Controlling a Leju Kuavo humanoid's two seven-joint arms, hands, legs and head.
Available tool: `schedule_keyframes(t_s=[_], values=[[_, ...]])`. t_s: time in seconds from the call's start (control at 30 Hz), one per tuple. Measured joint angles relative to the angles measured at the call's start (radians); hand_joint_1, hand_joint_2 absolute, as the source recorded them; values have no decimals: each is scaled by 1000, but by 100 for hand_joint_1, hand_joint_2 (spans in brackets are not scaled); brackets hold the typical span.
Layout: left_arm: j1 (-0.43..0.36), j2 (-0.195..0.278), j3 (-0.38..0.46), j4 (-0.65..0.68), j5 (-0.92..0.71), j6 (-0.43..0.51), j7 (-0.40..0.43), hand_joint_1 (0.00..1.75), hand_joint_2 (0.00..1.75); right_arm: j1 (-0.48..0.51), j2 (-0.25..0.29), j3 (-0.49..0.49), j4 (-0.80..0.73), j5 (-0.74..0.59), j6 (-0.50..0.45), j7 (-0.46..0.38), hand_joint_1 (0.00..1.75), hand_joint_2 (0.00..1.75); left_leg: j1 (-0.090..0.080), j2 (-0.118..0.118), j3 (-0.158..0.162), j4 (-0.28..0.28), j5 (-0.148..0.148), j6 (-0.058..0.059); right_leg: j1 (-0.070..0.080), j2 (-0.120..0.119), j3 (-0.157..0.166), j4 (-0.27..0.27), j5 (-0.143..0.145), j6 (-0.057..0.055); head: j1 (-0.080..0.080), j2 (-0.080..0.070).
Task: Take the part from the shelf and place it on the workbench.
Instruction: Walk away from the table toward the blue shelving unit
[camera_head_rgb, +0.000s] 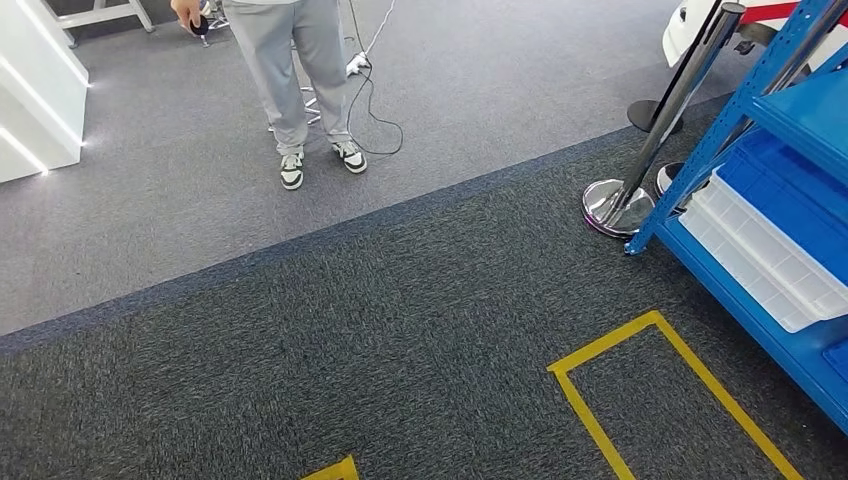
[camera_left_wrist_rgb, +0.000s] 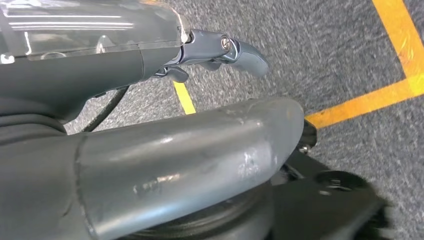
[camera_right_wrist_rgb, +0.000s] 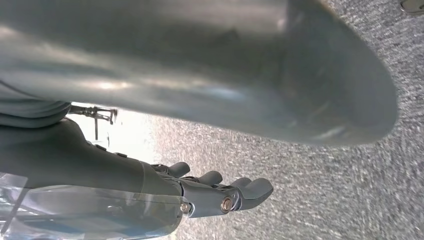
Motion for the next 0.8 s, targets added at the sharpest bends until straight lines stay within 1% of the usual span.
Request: schedule_keyframes(t_s=[0.03,0.07,0.1,0.13,0.17,0.2,0.23,0.27,0.3,0.33,0.37,0.43,0.47,0.5,0.53,0.57,0.6,0.63,0.67,0.7,0.73,0.8], values=[[0,0,0,0,0,0,0,0,0,0,0,0,0,0,0,0,0,0,0,-1,8,-18,22,2,1,6,0,2,0,0,0,0],[1,0,0,0,0,0,2,0,0,0,0,0,0,0,0,0,0,0,0,-4,34,-73,58,6,2,13,0,4,-1,0,0,0],[1,0,0,0,0,-1,4,0,0,0,0,-1,0,0,0,0,0,0,0,-13,68,-147,93,12,2,19,0,5,-1,1,0,0],[0,0,0,0,-1,-1,6,0,0,-1,1,-1,0,0,0,0,0,0,-1,-23,98,-215,118,17,3,25,-1,8,-2,3,0,0],[0,-1,0,0,-2,-2,8,0,0,-1,1,-1,0,0,0,0,0,0,-3,-32,117,-259,131,21,3,29,-3,9,-2,6,0,0],[-1,-1,0,0,-3,-2,9,0,0,-1,2,-1,0,0,0,0,0,0,-5,-38,124,-281,133,25,3,33,-5,9,-1,12,0,0],[-2,-2,-1,0,-3,-2,9,0,0,0,2,-1,0,0,0,0,0,0,-8,-37,125,-285,133,28,2,37,-7,8,1,18,0,0],[-2,-2,-1,0,-4,-3,10,0,0,0,2,-1,0,0,0,0,0,0,-7,-34,127,-289,137,34,2,41,-7,6,3,25,0,0],[-3,-3,-1,0,-4,-3,10,0,0,1,2,-1,0,0,0,0,0,0,-5,-29,130,-297,143,40,2,39,-9,9,0,31,1,0],[-3,-4,-1,0,-3,-4,9,0,0,1,1,-2,0,0,0,0,0,0,-3,-24,132,-305,149,47,3,33,-17,26,-14,35,4,0],[-3,-6,-1,0,-1,-5,8,0,0,1,1,-2,0,0,0,0,0,0,0,-18,134,-313,155,53,3,24,-34,63,-40,39,6,0],[-1,-7,0,0,7,-12,6,0,0,0,1,-2,0,1,1,0,0,0,-1,-6,132,-317,158,59,0,6,-91,185,-107,45,11,0],[0,-7,0,0,11,-15,6,0,0,0,1,-2,0,2,1,0,0,0,-2,0,131,-316,158,59,-3,3,-117,240,-128,48,12,0],[0,-7,1,0,15,-18,5,0,0,1,1,-2,0,2,1,0,0,0,-3,5,130,-315,158,58,-5,1,-131,268,-131,51,12,0],[0,-7,1,0,18,-20,5,0,0,1,1,-2,0,2,1,0,0,0,-2,10,129,-313,157,57,-7,-2,-126,259,-115,53,12,0],[-1,-7,2,0,19,-21,4,0,0,2,1,-2,0,2,1,0,0,0,-2,13,130,-311,155,55,-9,-6,-100,211,-83,55,12,0],[-1,-8,2,0,20,-21,4,0,0,2,0,-2,0,2,1,0,0,0,-1,17,131,-308,152,51,-11,-15,-63,140,-48,55,12,0],[-1,-8,3,0,20,-22,3,0,0,1,0,-3,0,2,1,0,0,0,-3,19,132,-304,149,46,-10,-23,-30,75,-23,53,13,0],[-1,-8,3,0,20,-22,3,0,0,1,-1,-4,0,2,1,0,0,0,-5,21,132,-301,146,40,-9,-28,-6,28,-9,48,12,0],[-2,-9,3,0,20,-22,2,0,0,0,-1,-5,0,2,1,0,0,0,-6,24,132,-299,144,34,-7,-30,3,6,-5,43,12,0],[-3,-9,3,0,19,-22,2,0,0,0,-1,-6,0,2,1,0,0,0,-8,26,133,-298,143,29,-4,-26,2,4,-7,36,11,0],[-4,-9,3,0,17,-22,0,0,0,0,-1,-8,0,2,1,0,0,0,-6,29,135,-299,143,20,-3,-20,0,2,-5,25,10,0]])
